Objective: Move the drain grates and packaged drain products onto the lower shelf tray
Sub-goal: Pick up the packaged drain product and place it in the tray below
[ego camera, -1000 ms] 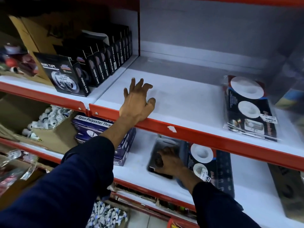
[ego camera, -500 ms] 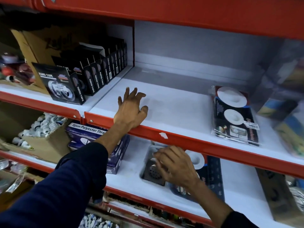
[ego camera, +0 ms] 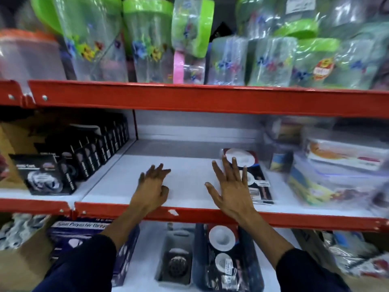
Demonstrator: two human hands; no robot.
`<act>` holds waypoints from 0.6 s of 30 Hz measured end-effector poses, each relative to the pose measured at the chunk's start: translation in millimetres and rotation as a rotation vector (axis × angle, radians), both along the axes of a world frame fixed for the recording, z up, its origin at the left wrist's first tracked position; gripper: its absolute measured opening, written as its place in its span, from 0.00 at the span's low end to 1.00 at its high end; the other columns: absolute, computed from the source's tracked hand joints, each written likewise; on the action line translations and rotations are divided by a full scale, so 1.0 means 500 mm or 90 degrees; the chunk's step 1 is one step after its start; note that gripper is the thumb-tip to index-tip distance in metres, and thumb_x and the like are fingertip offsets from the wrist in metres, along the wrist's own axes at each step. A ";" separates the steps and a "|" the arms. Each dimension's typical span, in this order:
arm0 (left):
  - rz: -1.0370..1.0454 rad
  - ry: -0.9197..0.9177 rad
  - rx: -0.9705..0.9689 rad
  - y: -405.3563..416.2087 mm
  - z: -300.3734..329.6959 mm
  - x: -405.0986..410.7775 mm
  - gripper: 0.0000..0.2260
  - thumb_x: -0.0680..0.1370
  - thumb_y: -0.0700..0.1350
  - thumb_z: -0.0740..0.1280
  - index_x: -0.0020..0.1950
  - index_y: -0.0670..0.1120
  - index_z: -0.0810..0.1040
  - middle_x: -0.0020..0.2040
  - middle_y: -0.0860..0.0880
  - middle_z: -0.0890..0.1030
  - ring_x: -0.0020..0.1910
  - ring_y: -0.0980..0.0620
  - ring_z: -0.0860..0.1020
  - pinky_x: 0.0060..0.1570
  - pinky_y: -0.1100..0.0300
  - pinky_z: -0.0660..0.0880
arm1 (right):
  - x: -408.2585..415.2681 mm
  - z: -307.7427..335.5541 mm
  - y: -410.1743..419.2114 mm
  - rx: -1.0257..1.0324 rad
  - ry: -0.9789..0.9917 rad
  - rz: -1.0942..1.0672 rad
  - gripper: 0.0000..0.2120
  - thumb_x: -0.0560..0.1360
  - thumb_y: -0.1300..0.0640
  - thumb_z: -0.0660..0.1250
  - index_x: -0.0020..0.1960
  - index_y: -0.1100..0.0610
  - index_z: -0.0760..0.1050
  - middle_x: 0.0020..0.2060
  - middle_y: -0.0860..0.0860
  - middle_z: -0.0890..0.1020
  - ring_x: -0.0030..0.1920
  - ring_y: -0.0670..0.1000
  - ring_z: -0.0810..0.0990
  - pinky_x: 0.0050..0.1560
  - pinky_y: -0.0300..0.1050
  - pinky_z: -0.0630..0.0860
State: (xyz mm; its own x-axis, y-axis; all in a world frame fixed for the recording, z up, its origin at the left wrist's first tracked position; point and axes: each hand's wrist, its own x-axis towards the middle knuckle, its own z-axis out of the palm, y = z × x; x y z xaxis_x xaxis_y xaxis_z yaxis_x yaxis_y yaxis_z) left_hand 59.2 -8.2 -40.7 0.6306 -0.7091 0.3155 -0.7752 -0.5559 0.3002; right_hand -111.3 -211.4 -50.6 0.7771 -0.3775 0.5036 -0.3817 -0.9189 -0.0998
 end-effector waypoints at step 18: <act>-0.052 0.483 -0.280 -0.273 0.033 -0.204 0.18 0.71 0.36 0.74 0.60 0.38 0.79 0.52 0.39 0.86 0.53 0.44 0.83 0.60 0.52 0.79 | -0.164 0.041 -0.181 0.466 -0.168 -0.153 0.17 0.72 0.59 0.71 0.59 0.60 0.76 0.47 0.58 0.86 0.43 0.57 0.82 0.34 0.40 0.72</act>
State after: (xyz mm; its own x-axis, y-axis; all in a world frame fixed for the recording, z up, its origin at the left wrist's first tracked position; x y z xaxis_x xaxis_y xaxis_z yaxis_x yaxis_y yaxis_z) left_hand -43.0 -144.8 -24.0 0.7337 -0.6738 0.0875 -0.3127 -0.2205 0.9239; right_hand -193.4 -301.8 -30.2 0.5237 -0.8232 0.2193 -0.4401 -0.4818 -0.7577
